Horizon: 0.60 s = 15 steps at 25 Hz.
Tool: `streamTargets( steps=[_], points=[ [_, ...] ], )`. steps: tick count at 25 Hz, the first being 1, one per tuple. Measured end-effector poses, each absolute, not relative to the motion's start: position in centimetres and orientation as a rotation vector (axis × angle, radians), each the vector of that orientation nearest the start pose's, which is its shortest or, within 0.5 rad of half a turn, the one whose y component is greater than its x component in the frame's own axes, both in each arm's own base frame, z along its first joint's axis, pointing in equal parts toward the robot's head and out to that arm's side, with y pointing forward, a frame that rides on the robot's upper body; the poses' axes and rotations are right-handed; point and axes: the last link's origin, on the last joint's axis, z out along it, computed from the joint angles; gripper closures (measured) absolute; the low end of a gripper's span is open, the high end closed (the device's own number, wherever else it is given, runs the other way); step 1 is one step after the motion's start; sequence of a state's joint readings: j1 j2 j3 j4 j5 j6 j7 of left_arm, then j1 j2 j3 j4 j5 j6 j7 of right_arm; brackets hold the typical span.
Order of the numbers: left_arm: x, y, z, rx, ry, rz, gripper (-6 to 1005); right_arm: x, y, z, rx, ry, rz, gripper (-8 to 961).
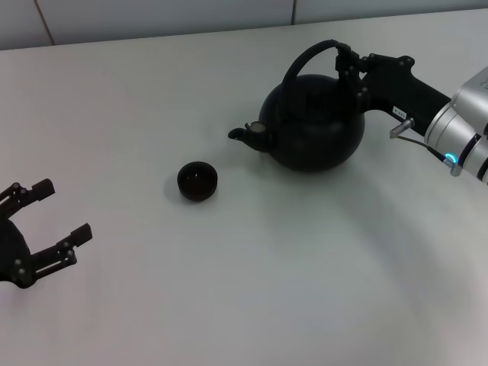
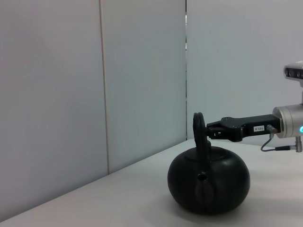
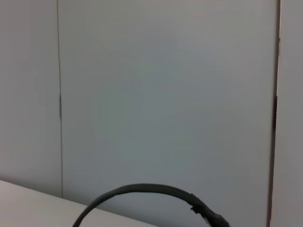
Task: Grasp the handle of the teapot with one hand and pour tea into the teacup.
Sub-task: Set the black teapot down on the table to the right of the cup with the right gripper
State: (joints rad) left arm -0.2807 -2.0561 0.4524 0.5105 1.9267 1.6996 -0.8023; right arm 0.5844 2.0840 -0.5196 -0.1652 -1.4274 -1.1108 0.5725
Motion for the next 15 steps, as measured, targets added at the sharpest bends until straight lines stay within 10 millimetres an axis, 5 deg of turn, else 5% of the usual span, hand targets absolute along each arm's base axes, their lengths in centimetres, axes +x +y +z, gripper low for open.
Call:
streamTargets(
  steps=[10,15],
  points=[
    [-33.45,24.45,2.01,-2.437,-0.317,-0.793,137,29.84,36.95,-2.53,-2.040,0.487,0.676,882],
    [-33.46,24.42,2.07,-2.437,-0.322,-0.795,137,30.11,36.83,-2.44,-2.032,0.498,0.673,754]
  ],
)
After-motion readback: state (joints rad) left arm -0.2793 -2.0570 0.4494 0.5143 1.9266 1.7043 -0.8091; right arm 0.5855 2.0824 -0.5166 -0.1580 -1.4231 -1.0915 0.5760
